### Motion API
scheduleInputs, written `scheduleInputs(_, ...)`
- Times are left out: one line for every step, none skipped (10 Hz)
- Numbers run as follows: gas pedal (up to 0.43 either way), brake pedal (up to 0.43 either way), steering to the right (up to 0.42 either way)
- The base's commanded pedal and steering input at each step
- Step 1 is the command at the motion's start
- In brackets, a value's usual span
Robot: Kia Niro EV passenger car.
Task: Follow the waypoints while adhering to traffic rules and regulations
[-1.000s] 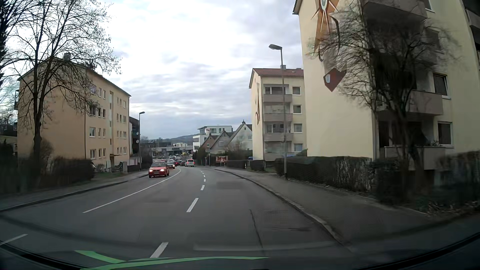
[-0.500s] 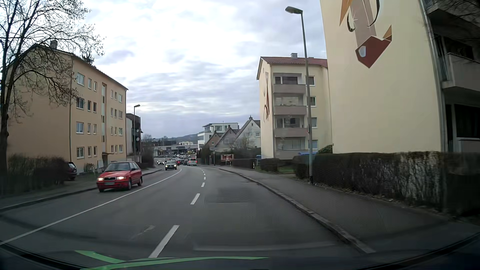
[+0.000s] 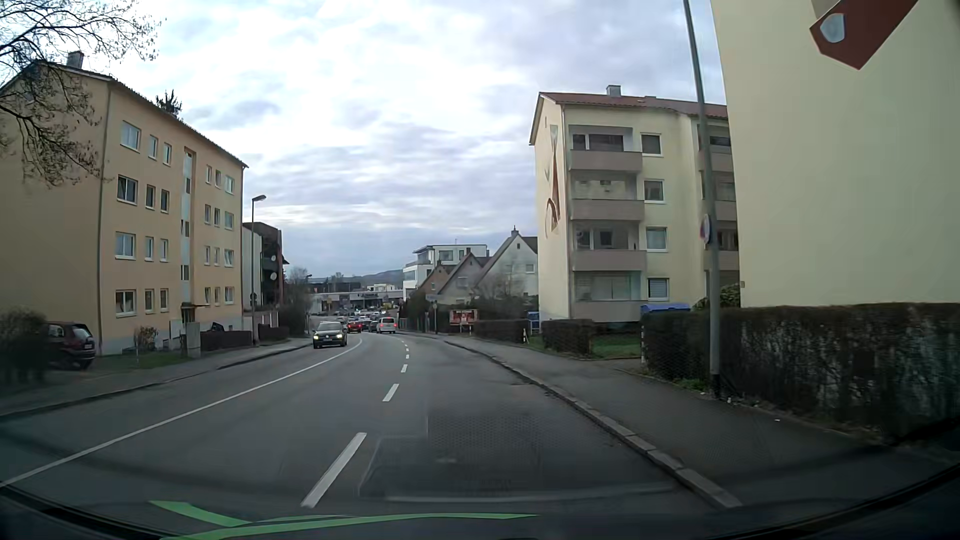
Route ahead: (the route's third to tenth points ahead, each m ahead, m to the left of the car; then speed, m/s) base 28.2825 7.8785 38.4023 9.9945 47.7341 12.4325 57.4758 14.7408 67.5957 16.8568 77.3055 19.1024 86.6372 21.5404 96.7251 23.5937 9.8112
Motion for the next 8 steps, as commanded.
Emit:
scheduleInputs(0.0,0.0,-0.017)
scheduleInputs(0.0,0.0,-0.02)
scheduleInputs(0.0,0.0,-0.024)
scheduleInputs(0.0,0.0,-0.025)
scheduleInputs(0.0,0.0,-0.025)
scheduleInputs(0.0,0.0,-0.025)
scheduleInputs(0.0,0.0,-0.025)
scheduleInputs(0.0,0.0,-0.025)
